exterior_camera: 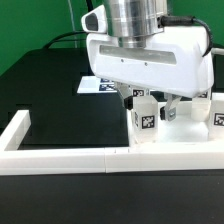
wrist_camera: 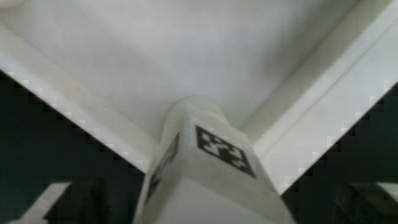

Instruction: Assemble square table

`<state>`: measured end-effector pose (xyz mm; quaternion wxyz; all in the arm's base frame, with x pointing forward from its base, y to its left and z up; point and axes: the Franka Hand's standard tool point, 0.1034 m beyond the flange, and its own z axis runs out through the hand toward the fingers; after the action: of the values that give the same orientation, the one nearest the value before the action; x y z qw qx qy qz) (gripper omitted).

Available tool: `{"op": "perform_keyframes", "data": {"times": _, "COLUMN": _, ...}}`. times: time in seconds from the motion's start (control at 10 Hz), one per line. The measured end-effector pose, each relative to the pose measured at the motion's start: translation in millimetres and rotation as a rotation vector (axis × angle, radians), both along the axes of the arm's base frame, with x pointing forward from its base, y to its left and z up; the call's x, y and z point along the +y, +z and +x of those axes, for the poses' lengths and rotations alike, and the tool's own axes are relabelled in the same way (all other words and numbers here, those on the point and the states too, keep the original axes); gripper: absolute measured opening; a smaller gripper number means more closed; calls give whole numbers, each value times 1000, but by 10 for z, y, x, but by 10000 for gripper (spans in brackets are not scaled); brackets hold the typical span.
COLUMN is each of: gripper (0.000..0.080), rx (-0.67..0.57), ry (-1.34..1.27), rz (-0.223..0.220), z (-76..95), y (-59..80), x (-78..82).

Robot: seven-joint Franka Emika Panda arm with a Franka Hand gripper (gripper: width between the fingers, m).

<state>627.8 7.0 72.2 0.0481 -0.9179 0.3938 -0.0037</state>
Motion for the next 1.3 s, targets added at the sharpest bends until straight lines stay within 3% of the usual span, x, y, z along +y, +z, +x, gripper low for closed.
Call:
{"op": "perform_keyframes", "data": {"times": 0.2, "gripper": 649, "rx": -13, "ry": 177, "rz": -13, "z": -1, "y": -1, "x": 2}}
{"op": "perform_keyframes", "data": {"times": 0.5, "gripper": 649, "rx": -81, "ry": 737, "rz": -109, "z": 44, "y": -1, "x": 19}}
{"op": "perform_keyframes", "data": {"times": 0.8, "gripper": 647, "rx": -84, "ry": 747, "rz": -112, "z": 46, "y": 0, "x": 26}}
{"op": "perform_keyframes", "data": {"times": 1.0, "gripper": 331, "rx": -80, "ry": 647, "rz": -105, "z": 46, "y": -1, "x": 30}}
{"op": "perform_keyframes", "data": {"times": 1.3, "gripper": 291, "rx": -67, "ry": 412, "rz": -93, "z": 42, "y": -7, "x": -11}}
